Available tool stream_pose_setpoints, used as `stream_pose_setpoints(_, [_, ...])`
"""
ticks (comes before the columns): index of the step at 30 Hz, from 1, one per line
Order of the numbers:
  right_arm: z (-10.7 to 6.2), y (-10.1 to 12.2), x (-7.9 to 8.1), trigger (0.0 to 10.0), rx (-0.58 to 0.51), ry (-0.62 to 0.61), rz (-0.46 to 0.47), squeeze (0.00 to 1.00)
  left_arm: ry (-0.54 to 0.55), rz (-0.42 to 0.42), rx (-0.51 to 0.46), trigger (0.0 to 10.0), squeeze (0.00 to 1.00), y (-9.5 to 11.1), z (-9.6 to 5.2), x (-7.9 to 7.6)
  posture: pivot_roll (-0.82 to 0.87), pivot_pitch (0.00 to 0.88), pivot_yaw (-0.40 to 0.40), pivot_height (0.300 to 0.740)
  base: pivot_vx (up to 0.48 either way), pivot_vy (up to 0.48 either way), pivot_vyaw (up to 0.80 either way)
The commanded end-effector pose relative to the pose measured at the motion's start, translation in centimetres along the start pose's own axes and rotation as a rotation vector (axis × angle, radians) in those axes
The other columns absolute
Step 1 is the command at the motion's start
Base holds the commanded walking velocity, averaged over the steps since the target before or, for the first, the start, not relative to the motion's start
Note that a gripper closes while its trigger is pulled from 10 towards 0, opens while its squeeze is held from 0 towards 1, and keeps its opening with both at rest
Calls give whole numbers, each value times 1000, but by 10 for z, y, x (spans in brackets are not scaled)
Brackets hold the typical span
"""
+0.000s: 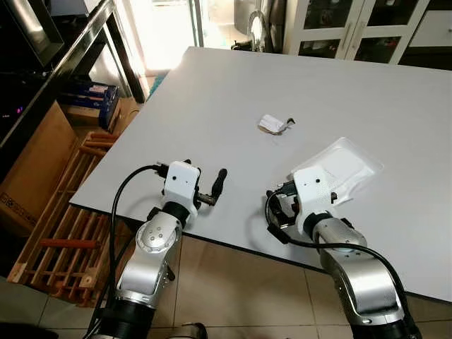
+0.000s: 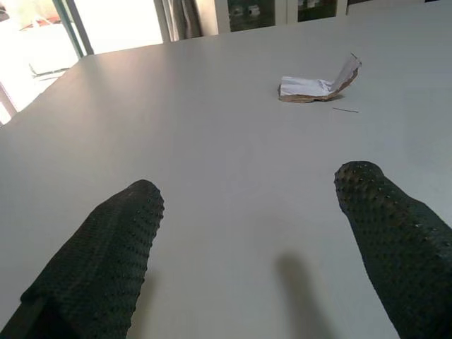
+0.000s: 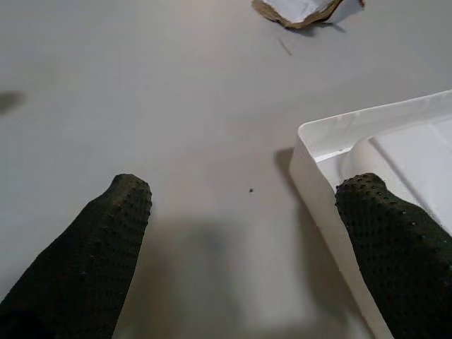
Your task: Picking trash to rubbish bin
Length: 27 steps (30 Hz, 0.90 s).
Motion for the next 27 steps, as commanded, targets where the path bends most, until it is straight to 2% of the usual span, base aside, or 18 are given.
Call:
stream_pose_setpoints(1, [-2, -9, 1, 10000, 38, 7, 1, 0, -9, 9, 2, 10000, 0, -1, 1, -2, -20, 102, 87, 740, 0, 0, 0])
stream_pose_setpoints(12, [0, -3, -21, 10000, 38, -51, -81, 0, -12, 9, 12, 10000, 0, -4, 1, -3, -21, 99, 86, 740, 0, 0, 0])
stream_pose_setpoints(22, [6, -11, -37, 10000, 96, -46, -87, 0, -15, 12, 14, 10000, 0, -4, 0, -3, -18, 95, 84, 740, 0, 0, 0])
stream_pose_setpoints(27, [8, -12, -45, 10000, 107, -47, -81, 0, -100, -85, -69, 10000, 0, 12, -5, -10, -15, 96, 79, 740, 0, 0, 0])
Point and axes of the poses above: a point about 5 cm out from each wrist's last joint towards the gripper, its own z axis pointing out of the wrist towards the gripper, its own y axis along the axis of the wrist's last joint, x = y × z, the point moved 6 cm from there along z, pointing out of the wrist towards the gripper, and after that the axes turned 14 degrees about z, right-handed, at the moved point
